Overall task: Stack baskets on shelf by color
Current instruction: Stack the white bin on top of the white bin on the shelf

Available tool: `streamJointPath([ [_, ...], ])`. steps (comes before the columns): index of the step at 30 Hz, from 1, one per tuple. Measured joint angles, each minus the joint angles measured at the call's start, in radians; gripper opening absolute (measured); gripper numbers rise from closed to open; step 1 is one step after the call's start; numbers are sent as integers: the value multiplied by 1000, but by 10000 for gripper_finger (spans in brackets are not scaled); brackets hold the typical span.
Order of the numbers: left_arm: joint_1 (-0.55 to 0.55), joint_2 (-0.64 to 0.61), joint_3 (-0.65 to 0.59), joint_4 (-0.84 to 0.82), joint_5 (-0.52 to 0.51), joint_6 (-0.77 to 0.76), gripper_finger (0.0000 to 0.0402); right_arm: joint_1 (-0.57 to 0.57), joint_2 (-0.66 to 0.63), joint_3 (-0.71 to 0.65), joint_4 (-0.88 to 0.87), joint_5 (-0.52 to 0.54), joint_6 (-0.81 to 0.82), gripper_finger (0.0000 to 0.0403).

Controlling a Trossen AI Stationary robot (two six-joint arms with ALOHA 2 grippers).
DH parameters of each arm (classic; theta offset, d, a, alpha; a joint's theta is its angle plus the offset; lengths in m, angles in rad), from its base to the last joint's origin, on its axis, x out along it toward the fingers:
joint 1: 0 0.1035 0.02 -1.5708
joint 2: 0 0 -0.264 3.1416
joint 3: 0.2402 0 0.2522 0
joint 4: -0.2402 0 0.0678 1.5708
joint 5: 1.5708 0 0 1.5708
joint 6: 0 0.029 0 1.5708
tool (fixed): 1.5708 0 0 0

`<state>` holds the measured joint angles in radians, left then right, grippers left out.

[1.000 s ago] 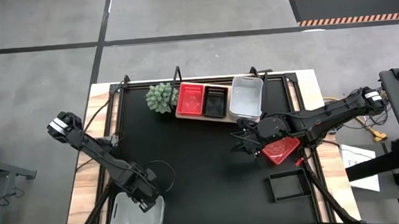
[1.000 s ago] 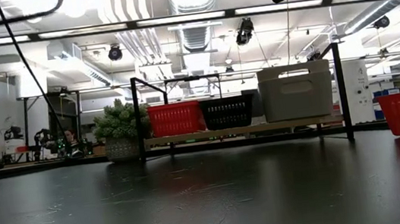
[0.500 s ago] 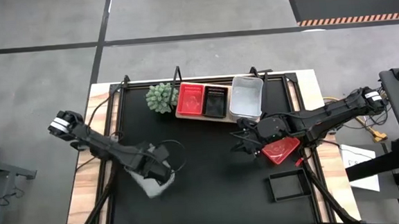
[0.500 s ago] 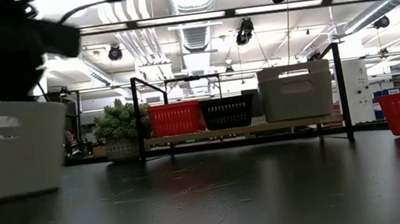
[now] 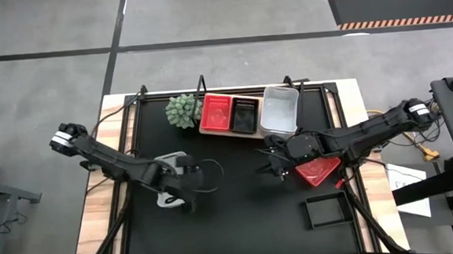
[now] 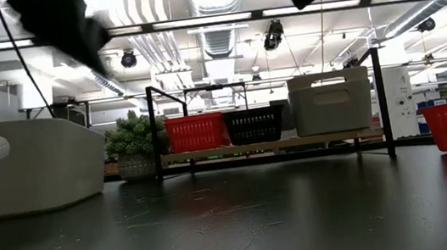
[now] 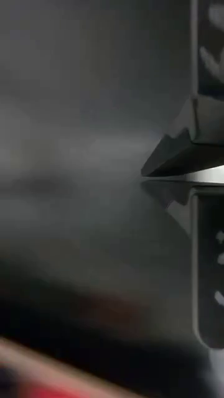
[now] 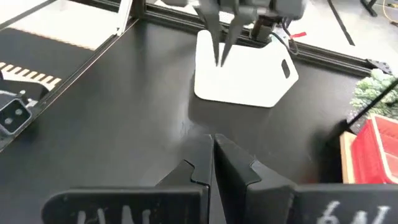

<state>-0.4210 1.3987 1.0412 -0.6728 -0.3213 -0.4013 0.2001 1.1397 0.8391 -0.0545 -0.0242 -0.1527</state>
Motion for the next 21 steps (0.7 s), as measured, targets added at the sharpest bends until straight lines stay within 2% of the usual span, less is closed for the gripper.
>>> streamJointPath([
  [6, 3, -156, -88, 413, -1, 558, 5, -1, 118, 28, 110, 26, -2, 9],
  [9, 14, -253, -173, 606, -7, 733, 5, -1, 180, 87, 111, 85, 3, 9],
  [12, 24, -351, -277, 753, -36, 807, 5, -1, 242, 152, 112, 103, 0, 9],
  [16, 27, -469, -422, 922, -95, 820, 5, -2, 329, 251, 111, 103, 3, 9],
  [21, 26, -590, -565, 1087, -138, 828, 5, -5, 444, 398, 45, 103, 3, 34],
])
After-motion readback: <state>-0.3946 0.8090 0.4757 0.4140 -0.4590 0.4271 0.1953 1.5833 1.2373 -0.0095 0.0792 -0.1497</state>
